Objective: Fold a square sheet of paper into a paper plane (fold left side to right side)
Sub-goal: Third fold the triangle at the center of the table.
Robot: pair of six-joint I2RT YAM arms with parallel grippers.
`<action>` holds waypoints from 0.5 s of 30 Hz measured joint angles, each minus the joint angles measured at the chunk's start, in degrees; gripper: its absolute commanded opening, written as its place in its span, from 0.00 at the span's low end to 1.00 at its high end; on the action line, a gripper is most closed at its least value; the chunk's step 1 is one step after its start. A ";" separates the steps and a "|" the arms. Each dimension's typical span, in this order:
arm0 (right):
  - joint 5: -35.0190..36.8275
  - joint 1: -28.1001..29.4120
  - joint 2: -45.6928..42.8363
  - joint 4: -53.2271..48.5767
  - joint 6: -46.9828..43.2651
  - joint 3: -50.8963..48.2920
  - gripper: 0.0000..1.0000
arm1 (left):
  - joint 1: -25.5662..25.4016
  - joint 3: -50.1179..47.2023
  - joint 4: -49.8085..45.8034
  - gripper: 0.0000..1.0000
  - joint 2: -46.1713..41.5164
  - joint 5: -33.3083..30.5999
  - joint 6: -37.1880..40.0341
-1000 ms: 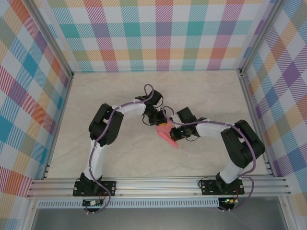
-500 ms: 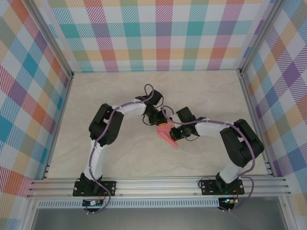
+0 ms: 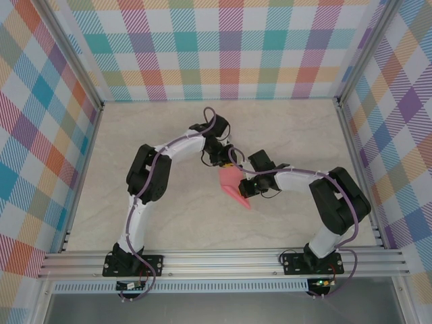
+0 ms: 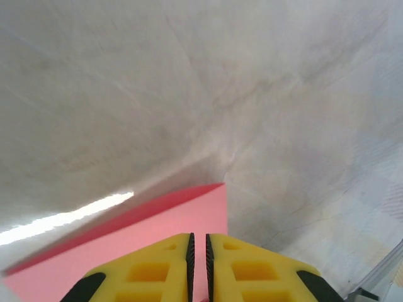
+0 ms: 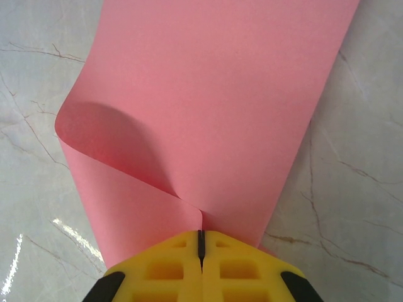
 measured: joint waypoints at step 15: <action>-0.09 0.00 0.09 -0.24 0.28 0.15 0.00 | 1.27 -28.83 11.98 0.05 -19.50 6.03 -4.48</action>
